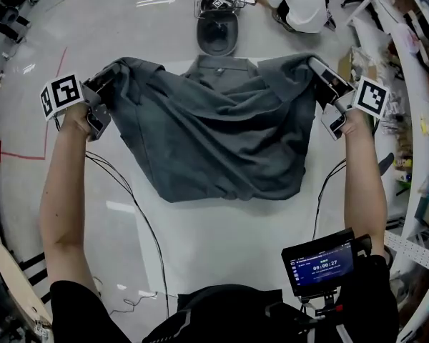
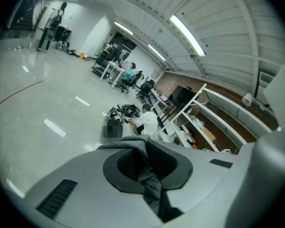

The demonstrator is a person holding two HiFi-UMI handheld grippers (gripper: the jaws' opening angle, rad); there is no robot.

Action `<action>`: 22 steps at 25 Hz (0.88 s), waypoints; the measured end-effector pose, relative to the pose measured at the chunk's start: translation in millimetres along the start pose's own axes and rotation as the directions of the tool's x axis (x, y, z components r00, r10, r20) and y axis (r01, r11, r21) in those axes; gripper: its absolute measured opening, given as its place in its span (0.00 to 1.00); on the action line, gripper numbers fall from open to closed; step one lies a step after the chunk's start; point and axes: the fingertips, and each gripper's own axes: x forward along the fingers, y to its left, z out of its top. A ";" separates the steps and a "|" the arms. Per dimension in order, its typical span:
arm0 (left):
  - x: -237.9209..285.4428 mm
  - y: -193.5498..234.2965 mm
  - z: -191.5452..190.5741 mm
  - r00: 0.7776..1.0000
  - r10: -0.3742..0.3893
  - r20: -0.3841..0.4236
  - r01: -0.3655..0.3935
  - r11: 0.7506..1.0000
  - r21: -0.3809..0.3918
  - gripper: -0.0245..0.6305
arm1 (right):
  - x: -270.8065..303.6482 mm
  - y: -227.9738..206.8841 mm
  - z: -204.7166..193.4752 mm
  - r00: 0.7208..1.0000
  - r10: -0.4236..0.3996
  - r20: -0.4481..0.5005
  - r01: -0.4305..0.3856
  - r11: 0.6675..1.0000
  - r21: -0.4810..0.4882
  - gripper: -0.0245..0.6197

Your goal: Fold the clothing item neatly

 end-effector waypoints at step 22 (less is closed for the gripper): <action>-4.1 177.0 -37.8 0.964 0.265 0.002 -0.258 0.941 -0.219 0.33 | -10.1 -169.1 -12.7 0.981 -0.187 0.048 0.171 0.955 0.241 0.08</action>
